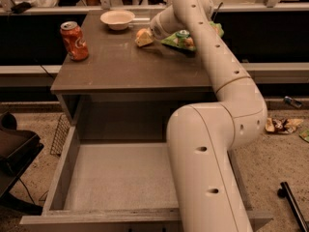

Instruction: Place orange into top drawer

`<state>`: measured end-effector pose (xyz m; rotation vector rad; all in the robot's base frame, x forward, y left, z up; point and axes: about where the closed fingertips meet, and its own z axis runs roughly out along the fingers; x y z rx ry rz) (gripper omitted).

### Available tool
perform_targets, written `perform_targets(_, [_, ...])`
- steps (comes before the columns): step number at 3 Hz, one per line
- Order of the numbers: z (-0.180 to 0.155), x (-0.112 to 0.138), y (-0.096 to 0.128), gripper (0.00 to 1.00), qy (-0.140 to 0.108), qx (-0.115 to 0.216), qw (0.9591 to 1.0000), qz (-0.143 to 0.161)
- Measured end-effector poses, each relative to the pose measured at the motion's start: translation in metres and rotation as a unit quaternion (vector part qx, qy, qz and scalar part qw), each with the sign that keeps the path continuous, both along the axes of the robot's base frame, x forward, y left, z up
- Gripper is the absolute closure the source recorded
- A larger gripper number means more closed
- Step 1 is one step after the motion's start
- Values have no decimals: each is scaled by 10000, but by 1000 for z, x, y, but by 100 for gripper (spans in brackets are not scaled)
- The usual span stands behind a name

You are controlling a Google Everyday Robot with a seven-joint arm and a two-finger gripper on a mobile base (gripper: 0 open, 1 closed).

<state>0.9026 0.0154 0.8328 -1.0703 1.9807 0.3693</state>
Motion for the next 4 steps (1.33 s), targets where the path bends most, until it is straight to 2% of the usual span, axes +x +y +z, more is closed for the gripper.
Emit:
perform_targets(1, [-4, 0, 3, 94, 24, -3, 10000, 18])
perform_targets(2, [-6, 0, 5, 100, 40, -6, 10000, 30])
perform_targets(3, [-6, 0, 5, 100, 41, -6, 10000, 30])
perform_targets(4, [23, -6, 2, 100, -106, -43, 9999, 36])
